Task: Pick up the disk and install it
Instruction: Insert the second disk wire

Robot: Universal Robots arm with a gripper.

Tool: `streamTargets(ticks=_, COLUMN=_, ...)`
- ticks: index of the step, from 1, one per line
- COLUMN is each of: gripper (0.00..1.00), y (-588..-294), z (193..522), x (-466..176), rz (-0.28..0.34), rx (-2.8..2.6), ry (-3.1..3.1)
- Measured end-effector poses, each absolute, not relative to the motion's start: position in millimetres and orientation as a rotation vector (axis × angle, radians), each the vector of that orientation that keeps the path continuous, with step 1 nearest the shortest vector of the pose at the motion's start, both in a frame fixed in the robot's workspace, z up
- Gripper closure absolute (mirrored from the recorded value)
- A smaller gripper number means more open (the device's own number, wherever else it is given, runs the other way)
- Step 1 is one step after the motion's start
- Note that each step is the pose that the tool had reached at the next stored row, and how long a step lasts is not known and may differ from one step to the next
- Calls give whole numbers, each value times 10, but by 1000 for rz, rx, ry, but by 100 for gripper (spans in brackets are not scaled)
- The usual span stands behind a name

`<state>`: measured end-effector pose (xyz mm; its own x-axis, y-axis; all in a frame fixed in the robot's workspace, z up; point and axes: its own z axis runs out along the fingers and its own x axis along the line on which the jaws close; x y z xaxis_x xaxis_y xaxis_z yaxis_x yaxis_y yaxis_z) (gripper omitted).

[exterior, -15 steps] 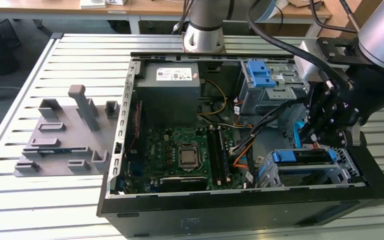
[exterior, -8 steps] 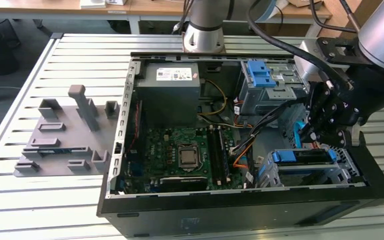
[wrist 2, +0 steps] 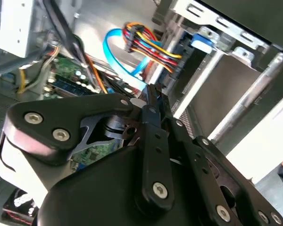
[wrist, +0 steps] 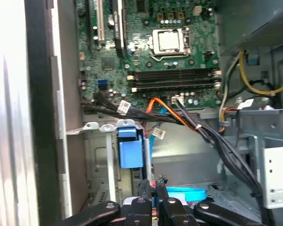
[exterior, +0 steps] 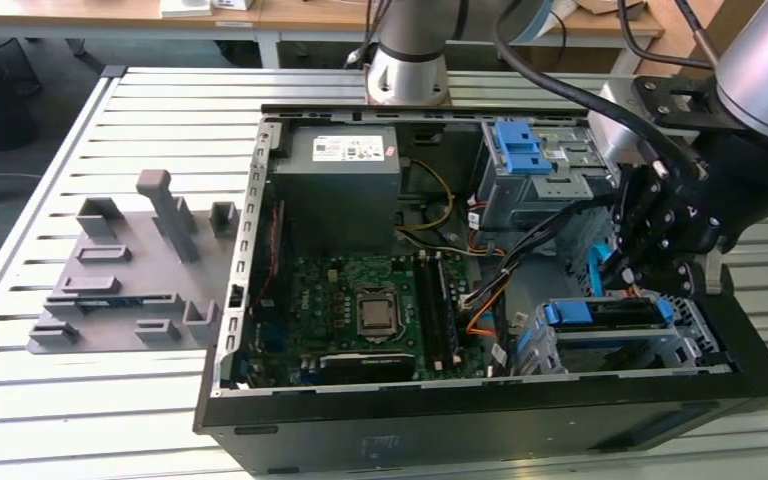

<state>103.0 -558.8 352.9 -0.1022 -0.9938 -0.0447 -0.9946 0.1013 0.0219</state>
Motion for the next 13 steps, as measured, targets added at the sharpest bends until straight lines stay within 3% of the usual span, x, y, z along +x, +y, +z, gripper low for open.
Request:
streamTargets(ticks=2, gripper=84, y=-5588, z=3523, x=1030, rz=48, rx=-2102, ry=2329)
streamTargets(ticks=13, gripper=84, y=-5602, z=3446, x=1033, rz=46, rx=-2102, ry=2330)
